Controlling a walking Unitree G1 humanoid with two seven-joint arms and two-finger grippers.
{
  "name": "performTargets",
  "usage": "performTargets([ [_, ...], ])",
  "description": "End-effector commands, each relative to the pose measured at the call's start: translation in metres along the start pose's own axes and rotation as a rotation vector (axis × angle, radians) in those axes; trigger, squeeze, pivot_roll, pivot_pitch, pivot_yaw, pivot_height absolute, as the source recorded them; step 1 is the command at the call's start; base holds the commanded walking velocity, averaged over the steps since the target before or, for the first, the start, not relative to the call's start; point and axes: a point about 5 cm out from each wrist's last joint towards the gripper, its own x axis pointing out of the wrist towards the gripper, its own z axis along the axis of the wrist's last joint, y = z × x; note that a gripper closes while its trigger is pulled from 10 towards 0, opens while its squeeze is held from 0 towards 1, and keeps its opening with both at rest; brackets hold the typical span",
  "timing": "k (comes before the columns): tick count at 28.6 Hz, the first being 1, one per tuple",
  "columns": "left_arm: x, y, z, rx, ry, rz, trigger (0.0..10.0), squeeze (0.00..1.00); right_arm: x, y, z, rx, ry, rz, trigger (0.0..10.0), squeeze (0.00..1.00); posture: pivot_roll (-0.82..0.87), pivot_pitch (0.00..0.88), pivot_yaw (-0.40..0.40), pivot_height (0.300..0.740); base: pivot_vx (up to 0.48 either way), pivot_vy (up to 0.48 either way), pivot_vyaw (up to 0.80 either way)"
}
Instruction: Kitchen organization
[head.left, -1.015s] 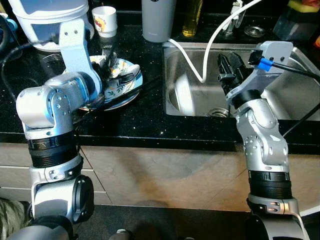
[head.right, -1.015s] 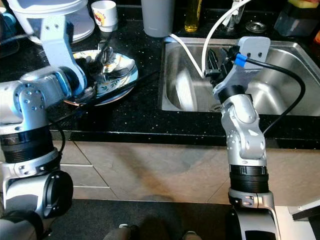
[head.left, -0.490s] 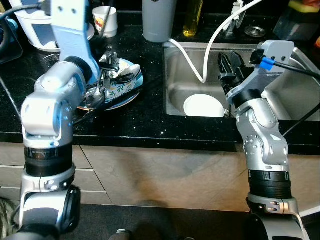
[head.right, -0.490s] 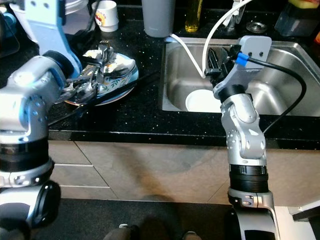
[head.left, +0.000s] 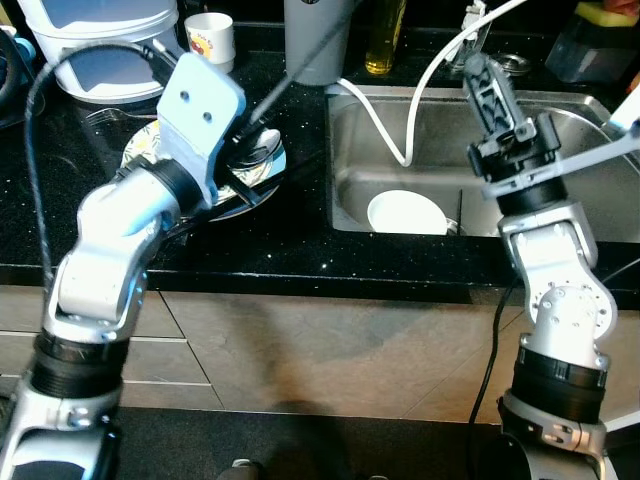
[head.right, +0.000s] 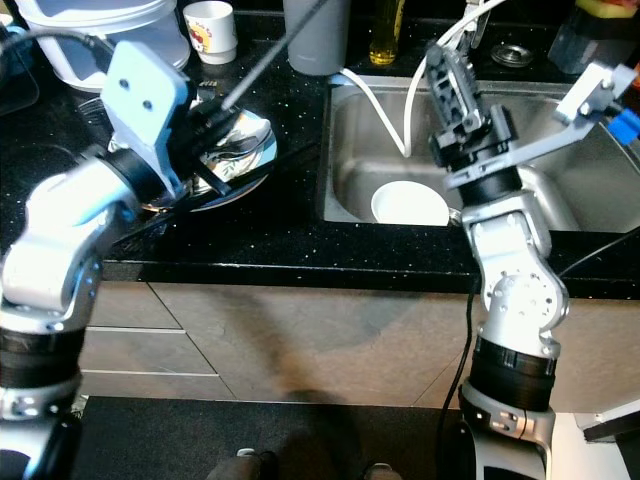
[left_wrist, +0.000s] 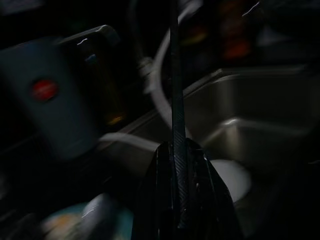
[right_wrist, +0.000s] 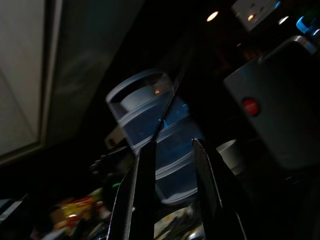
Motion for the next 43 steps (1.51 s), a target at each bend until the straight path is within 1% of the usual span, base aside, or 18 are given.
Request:
performTargets([
  [1, -0.001, -0.008, 0.001, -0.022, -0.012, -0.053, 10.0, 0.00, -0.001, 0.005, 0.000, 0.018, 0.005, 0.032, 10.0, 0.00, 0.10, 0.129, 0.000, 0.740, 0.000, 0.000, 0.00],
  [2, -0.001, -0.021, 0.000, -0.066, -0.040, -0.151, 10.0, 0.00, -0.002, 0.002, -0.003, 0.063, 0.018, 0.014, 10.0, 0.00, 0.10, 0.129, 0.000, 0.740, 0.000, 0.000, 0.00],
  [3, -0.001, -0.024, -0.001, -0.079, -0.051, -0.182, 10.0, 0.00, -0.002, 0.001, -0.003, 0.078, 0.023, 0.003, 10.0, 0.00, 0.10, 0.129, 0.000, 0.740, 0.000, 0.000, 0.00],
  [4, -0.002, -0.029, 0.000, -0.120, -0.065, -0.223, 10.0, 0.00, -0.002, -0.001, -0.004, 0.090, 0.026, -0.007, 10.0, 0.00, 0.10, 0.129, 0.000, 0.740, 0.000, 0.000, 0.00],
  [6, -0.002, -0.030, 0.000, -0.131, -0.067, -0.230, 10.0, 0.00, -0.002, -0.001, -0.004, 0.090, 0.026, -0.007, 10.0, 0.00, 0.10, 0.129, 0.000, 0.740, 0.000, 0.000, 0.00],
  [7, -0.002, -0.032, -0.001, -0.141, -0.067, -0.261, 10.0, 0.00, -0.002, 0.000, -0.001, 0.113, 0.018, 0.005, 10.0, 0.00, 0.10, 0.129, 0.000, 0.740, 0.000, 0.000, 0.00],
  [9, -0.002, -0.032, -0.003, -0.142, -0.062, -0.271, 10.0, 0.00, -0.002, 0.002, 0.000, 0.127, 0.017, 0.018, 10.0, 0.00, 0.10, 0.131, -0.005, 0.740, 0.000, 0.000, 0.00],
  [15, -0.002, -0.034, -0.003, -0.162, -0.062, -0.297, 10.0, 0.00, -0.002, 0.006, 0.001, 0.132, 0.026, 0.038, 10.0, 0.00, 0.10, 0.131, -0.005, 0.740, 0.000, 0.000, 0.00],
  [17, -0.002, -0.029, 0.001, -0.181, -0.088, -0.264, 10.0, 0.00, -0.002, 0.006, 0.001, 0.138, 0.033, 0.041, 10.0, 0.00, 0.10, 0.129, -0.004, 0.740, 0.000, 0.000, 0.00],
  [19, 0.001, -0.017, 0.006, -0.184, -0.117, -0.192, 10.0, 0.00, -0.003, 0.006, 0.001, 0.135, 0.040, 0.036, 10.0, 0.00, 0.10, 0.129, -0.004, 0.740, 0.000, 0.000, 0.00],
  [22, 0.002, 0.001, 0.008, -0.182, -0.131, -0.091, 10.0, 0.00, -0.005, 0.006, 0.003, 0.148, 0.031, 0.043, 10.0, 0.00, 0.10, 0.124, -0.005, 0.740, 0.000, 0.000, 0.00],
  [23, 0.002, 0.001, 0.008, -0.182, -0.131, -0.091, 10.0, 0.00, -0.005, 0.006, 0.003, 0.148, 0.031, 0.043, 10.0, 0.00, 0.10, 0.124, -0.005, 0.740, 0.000, 0.000, 0.00],
  [26, 0.001, 0.009, 0.011, -0.187, -0.143, -0.068, 10.0, 0.00, -0.005, 0.010, 0.003, 0.162, 0.027, 0.070, 10.0, 0.00, 0.10, 0.119, -0.005, 0.740, 0.000, 0.000, 0.00],
  [31, -0.001, 0.001, 0.008, -0.173, -0.118, -0.131, 10.0, 0.00, -0.003, 0.014, 0.003, 0.172, 0.024, 0.090, 10.0, 0.00, 0.10, 0.119, -0.005, 0.740, 0.000, 0.000, 0.00],
  [33, -0.002, -0.007, 0.003, -0.193, -0.096, -0.176, 10.0, 0.00, 0.000, 0.020, 0.003, 0.184, 0.019, 0.131, 10.0, 0.00, 0.10, 0.119, -0.005, 0.740, 0.000, 0.000, 0.00],
  [36, -0.002, -0.012, 0.001, -0.209, -0.091, -0.201, 10.0, 0.00, 0.002, 0.026, 0.003, 0.196, 0.026, 0.169, 10.0, 0.00, 0.09, 0.116, -0.006, 0.740, 0.000, 0.000, 0.00],
  [40, -0.004, -0.023, -0.002, -0.225, -0.066, -0.276, 10.0, 0.00, 0.002, 0.026, -0.001, 0.204, 0.036, 0.173, 10.0, 0.00, 0.09, 0.119, -0.008, 0.740, 0.000, 0.000, 0.00],
  [43, -0.005, -0.025, -0.003, -0.225, -0.061, -0.295, 10.0, 0.00, 0.002, 0.026, -0.001, 0.206, 0.037, 0.174, 10.0, 0.00, 0.09, 0.119, -0.008, 0.740, 0.000, 0.000, 0.00],
])
